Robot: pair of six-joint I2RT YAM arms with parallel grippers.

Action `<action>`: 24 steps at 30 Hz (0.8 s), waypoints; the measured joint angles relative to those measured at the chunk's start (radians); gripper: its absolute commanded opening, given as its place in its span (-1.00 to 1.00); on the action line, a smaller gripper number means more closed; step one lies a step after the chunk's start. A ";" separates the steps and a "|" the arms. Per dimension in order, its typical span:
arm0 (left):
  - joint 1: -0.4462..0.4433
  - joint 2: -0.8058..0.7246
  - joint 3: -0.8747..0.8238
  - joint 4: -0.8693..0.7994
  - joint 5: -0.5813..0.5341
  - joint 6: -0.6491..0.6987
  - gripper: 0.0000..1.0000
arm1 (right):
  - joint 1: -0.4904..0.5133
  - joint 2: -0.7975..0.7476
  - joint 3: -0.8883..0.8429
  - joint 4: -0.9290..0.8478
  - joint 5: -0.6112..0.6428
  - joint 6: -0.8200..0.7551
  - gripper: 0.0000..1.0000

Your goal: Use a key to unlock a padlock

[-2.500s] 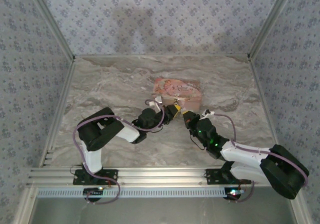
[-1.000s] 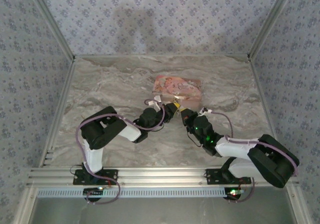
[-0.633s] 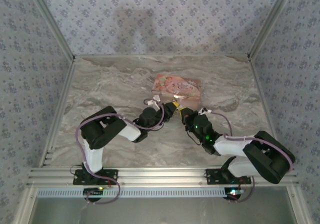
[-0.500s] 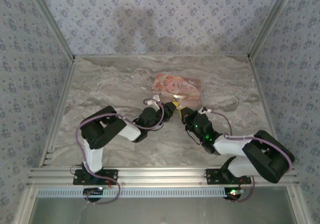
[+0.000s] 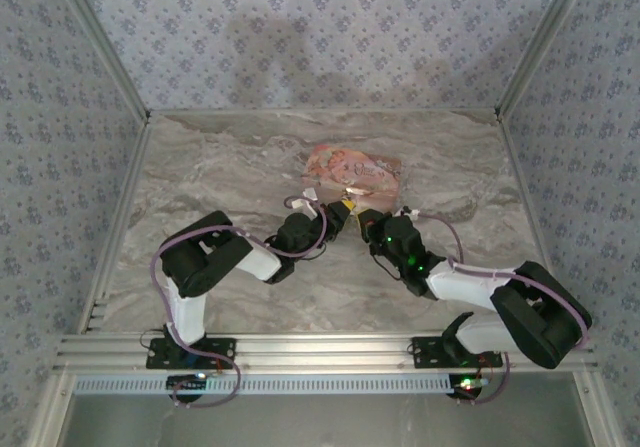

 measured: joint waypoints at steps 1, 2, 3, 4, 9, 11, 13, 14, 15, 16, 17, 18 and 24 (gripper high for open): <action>0.000 0.000 0.000 0.000 -0.001 0.000 -0.98 | -0.003 0.002 0.000 0.000 -0.010 0.019 -1.00; 0.000 0.000 0.000 -0.001 -0.003 0.000 -0.98 | -0.006 0.004 0.000 0.001 -0.018 0.040 -1.00; 0.000 0.000 0.000 -0.005 -0.005 0.000 -0.98 | -0.008 0.008 0.002 0.001 -0.024 0.058 -1.00; 0.000 0.000 0.000 -0.008 -0.007 0.000 -0.98 | -0.008 0.012 0.003 0.000 -0.027 0.072 -1.00; 0.000 0.000 0.000 -0.019 -0.010 0.000 -1.00 | -0.009 0.011 0.023 -0.048 -0.030 0.072 -1.00; 0.000 0.000 0.000 -0.020 -0.010 0.000 -1.00 | -0.011 0.005 0.035 -0.080 -0.030 0.055 -1.00; 0.000 0.000 0.000 -0.020 -0.010 0.000 -1.00 | -0.018 0.004 0.039 -0.088 -0.039 0.027 -1.00; 0.000 0.000 0.000 -0.021 -0.010 0.000 -1.00 | -0.022 0.002 0.040 -0.094 -0.044 0.004 -1.00; 0.000 0.000 0.000 -0.023 -0.008 0.000 -1.00 | -0.024 -0.005 0.047 -0.116 -0.047 -0.030 -1.00; 0.000 0.000 0.000 -0.022 -0.006 0.000 -1.00 | -0.024 -0.014 0.056 -0.141 -0.048 -0.061 -1.00; 0.000 -0.002 0.000 -0.019 -0.005 0.000 -1.00 | -0.024 -0.027 0.069 -0.172 -0.048 -0.102 -1.00; 0.000 -0.006 0.000 -0.018 -0.002 0.000 -1.00 | -0.025 -0.038 0.079 -0.199 -0.048 -0.142 -1.00; 0.000 -0.025 0.000 -0.015 0.000 0.000 -1.00 | -0.026 -0.064 0.093 -0.227 -0.048 -0.282 -1.00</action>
